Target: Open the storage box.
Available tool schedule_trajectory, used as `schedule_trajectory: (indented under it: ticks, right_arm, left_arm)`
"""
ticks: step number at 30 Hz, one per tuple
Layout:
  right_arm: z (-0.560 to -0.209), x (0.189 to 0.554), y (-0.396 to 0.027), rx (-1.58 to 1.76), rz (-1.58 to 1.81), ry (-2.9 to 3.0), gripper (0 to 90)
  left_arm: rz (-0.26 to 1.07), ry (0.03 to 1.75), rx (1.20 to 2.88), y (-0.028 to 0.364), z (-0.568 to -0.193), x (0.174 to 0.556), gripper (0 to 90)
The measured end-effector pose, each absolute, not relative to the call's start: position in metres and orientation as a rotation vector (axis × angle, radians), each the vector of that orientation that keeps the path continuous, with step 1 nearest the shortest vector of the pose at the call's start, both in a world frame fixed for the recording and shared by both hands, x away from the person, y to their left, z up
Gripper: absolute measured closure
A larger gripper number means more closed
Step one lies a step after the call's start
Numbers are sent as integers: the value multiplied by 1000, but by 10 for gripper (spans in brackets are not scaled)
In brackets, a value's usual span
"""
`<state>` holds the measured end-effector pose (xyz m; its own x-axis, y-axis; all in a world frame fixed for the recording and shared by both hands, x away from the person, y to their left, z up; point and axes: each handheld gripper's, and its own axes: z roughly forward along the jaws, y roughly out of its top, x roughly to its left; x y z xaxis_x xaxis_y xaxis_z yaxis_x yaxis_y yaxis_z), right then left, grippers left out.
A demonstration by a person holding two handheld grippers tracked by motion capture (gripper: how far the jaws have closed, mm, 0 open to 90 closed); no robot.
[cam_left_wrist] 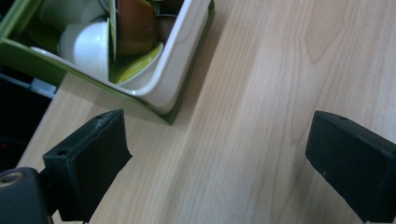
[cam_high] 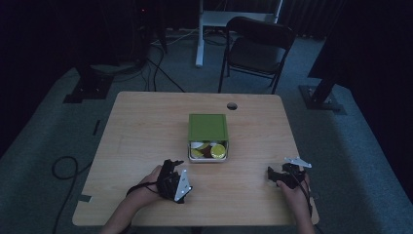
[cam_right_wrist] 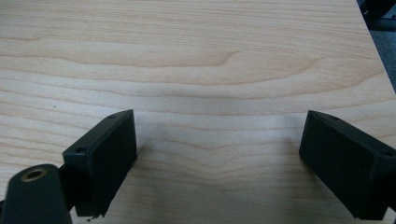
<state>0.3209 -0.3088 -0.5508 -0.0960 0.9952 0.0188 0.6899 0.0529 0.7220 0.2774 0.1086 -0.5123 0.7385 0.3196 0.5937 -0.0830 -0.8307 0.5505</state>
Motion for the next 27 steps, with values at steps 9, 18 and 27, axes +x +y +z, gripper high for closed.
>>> schedule_trajectory:
  ticks: [9,18,27]
  right_arm:
    - [-551,321,-309,1687,807,1838,105]
    - [-551,320,-309,1683,809,1844,106]
    - [-551,320,-309,1681,810,1845,106]
  left_arm:
    - [1016,130,2381,94,-515,277,59]
    - [1111,81,2404,85,-518,280,58]
    - [1147,48,2422,77,-521,282,58]
